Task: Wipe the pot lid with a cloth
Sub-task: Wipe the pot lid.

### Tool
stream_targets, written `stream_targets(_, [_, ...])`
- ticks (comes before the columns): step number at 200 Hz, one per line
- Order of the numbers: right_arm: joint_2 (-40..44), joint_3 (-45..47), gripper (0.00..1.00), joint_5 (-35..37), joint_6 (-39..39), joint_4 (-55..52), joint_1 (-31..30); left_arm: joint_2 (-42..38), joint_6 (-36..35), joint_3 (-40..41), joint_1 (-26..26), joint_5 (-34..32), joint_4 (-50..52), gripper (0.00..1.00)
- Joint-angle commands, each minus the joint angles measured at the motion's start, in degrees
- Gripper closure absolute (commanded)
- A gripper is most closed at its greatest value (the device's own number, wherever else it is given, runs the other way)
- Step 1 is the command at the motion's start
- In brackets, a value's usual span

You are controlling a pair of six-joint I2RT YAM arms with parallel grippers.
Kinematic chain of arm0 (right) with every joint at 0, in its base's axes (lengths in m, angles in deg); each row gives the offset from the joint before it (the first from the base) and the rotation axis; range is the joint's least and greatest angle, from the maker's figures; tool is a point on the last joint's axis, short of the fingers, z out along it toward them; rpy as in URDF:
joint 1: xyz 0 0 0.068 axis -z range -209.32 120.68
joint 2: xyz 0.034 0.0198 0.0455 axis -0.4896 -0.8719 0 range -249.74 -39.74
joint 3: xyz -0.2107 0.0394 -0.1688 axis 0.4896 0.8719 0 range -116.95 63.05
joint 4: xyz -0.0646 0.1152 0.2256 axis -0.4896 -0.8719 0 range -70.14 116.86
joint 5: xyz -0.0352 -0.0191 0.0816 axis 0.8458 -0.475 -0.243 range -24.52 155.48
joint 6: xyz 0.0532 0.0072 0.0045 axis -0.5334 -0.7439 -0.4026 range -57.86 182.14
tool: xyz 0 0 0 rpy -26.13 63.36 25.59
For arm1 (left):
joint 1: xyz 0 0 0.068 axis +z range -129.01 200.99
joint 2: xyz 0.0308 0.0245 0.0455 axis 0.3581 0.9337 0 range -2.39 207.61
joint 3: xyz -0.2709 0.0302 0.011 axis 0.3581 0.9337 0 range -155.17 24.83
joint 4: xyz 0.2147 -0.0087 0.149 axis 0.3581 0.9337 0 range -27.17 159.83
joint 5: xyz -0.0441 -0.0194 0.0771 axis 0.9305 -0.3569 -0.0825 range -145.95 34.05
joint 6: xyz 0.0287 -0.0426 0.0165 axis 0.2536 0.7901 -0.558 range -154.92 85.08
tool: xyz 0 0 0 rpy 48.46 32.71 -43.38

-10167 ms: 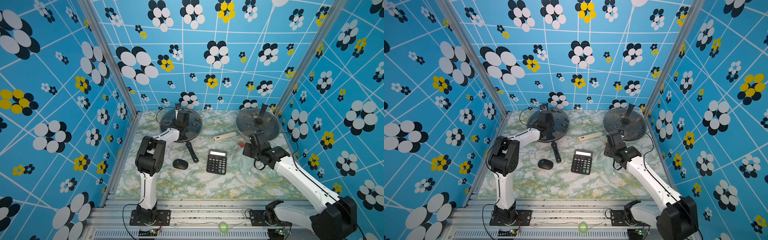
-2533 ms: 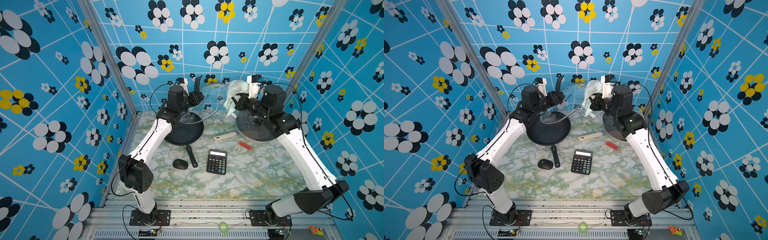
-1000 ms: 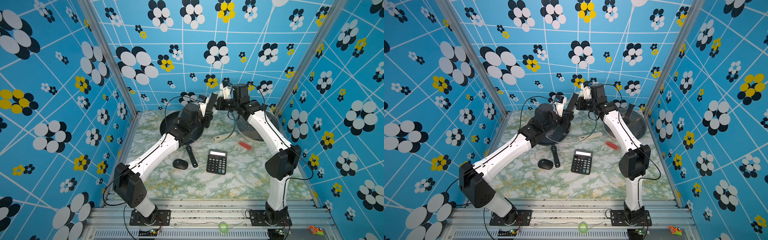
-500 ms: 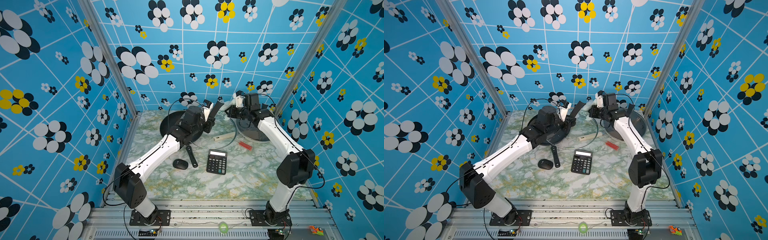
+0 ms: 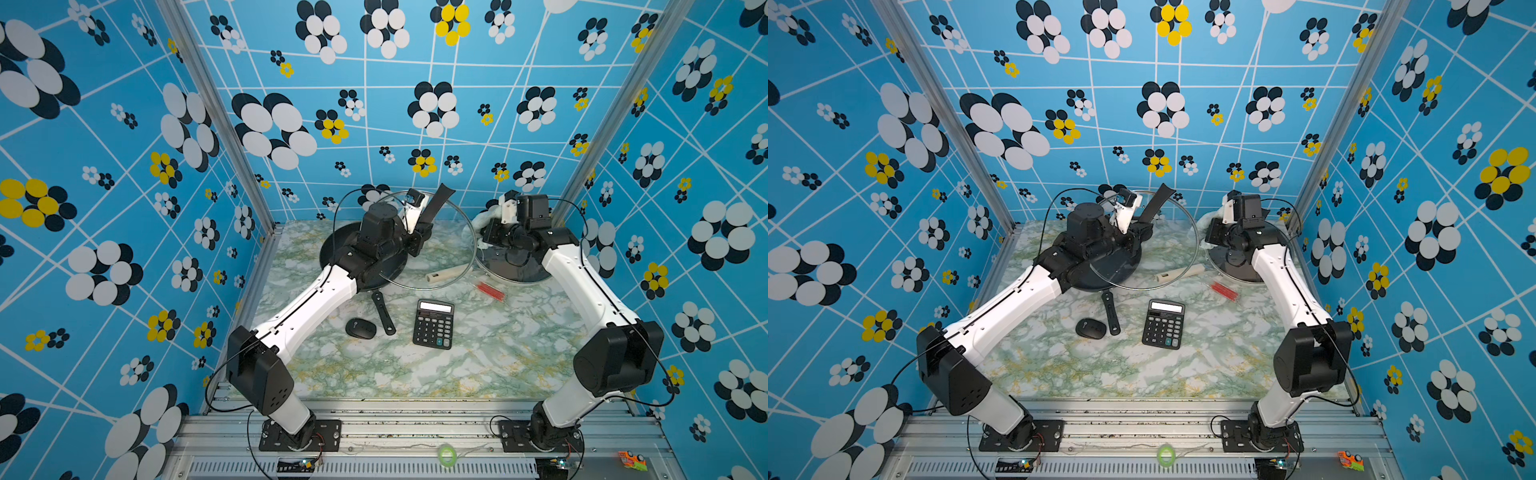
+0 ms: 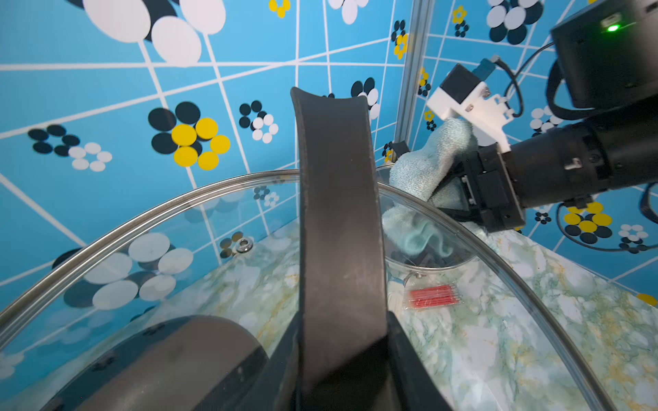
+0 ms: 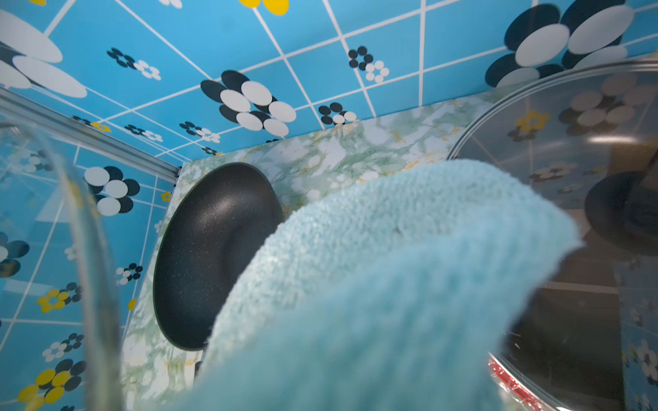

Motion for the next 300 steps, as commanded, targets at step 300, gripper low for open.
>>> stream_targets(300, [-24.84,-42.20,1.00,-11.59,31.70,-43.54,-17.67,-0.74,-32.59,8.89,-6.53,12.46,-7.78,1.00])
